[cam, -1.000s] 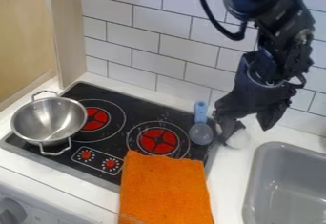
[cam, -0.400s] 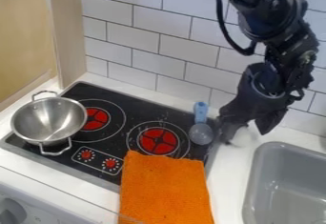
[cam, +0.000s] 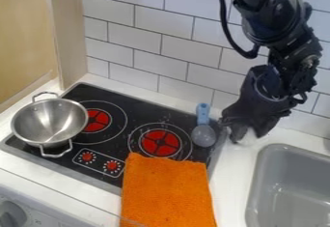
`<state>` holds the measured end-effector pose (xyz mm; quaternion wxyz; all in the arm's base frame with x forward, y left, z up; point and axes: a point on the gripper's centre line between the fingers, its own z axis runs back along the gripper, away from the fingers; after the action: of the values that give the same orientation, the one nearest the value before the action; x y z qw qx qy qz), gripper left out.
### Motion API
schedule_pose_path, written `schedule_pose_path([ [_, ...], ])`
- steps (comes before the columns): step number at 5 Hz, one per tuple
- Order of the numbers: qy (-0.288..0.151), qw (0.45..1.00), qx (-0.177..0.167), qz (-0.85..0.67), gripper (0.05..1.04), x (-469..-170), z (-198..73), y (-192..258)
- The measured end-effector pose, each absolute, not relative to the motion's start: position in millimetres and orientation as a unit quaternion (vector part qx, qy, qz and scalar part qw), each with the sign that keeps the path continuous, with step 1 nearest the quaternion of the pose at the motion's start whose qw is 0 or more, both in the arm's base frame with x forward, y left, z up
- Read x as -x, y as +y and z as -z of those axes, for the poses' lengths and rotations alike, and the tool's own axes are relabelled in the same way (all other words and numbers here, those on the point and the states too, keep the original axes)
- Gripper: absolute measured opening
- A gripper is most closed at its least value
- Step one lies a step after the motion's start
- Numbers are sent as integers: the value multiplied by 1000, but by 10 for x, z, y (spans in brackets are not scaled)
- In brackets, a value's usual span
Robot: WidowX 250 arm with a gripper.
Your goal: Move the white object on to the top of the orange cloth
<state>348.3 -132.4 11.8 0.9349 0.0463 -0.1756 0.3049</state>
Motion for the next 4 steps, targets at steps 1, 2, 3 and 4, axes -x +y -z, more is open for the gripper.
schedule_pose_path([
  [1, -177, 937, -42, -298, 381, -3497, -121, -1341],
  [2, -178, 938, -38, -294, 308, -3464, -148, -1302],
  [3, -189, 939, -27, -287, 142, -3410, -271, -1261],
  [4, -202, 939, -11, -278, 52, -3341, -432, -1231],
])
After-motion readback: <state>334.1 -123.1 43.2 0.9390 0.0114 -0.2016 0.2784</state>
